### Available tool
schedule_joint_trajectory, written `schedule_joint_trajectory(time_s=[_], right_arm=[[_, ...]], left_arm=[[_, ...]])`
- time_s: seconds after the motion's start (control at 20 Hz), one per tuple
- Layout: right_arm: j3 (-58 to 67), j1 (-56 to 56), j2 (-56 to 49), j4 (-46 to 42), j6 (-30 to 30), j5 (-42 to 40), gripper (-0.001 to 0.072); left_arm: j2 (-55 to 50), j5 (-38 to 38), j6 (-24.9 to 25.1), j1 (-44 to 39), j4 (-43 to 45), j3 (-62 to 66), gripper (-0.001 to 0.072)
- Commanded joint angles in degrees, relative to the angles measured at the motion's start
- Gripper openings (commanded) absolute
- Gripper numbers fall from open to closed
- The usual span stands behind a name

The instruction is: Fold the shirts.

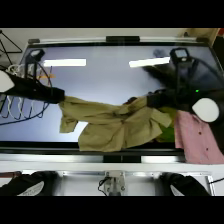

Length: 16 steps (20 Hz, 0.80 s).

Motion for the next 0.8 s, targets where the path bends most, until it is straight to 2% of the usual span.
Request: schedule_joint_trajectory(time_s=[0.0, 0.05, 0.1, 0.3, 0.45, 0.6, 0.75], right_arm=[[-8.6, 0.1, 0.5, 3.1, 4.2, -8.2, 0.0066], [-10.0, 0.1, 0.5, 3.1, 5.1, -10.3, 0.0066], [-10.8, 0.1, 0.5, 3.0, 5.1, -11.8, 0.0066], [-11.1, 0.0, -1.0, 2.7, 5.1, -13.9, 0.0066], [-11.1, 0.1, -4.9, 2.8, 5.1, -14.0, 0.0066], [-11.1, 0.1, -8.7, 4.7, 4.6, -14.1, 0.0067], [-11.1, 0.0, -10.1, 5.2, 3.8, -14.3, 0.0066]], left_arm=[[-7.1, 9.2, 0.0, 0.0, -0.1, -2.3, 0.0170], [-9.3, 10.5, 0.2, 0.1, -0.1, -1.6, 0.0483], [-11.2, 10.1, 1.8, 0.3, 0.7, -0.1, 0.0720], [-12.7, 0.4, 9.9, 0.8, 14.4, 6.6, 0.0720], [-12.4, -3.6, 11.2, -0.3, 11.9, 3.8, 0.0715], [-12.8, 4.2, 11.1, -7.1, 10.2, -5.2, 0.0714], [-15.3, 13.7, 6.6, -13.2, 10.2, -10.5, 0.0714]])
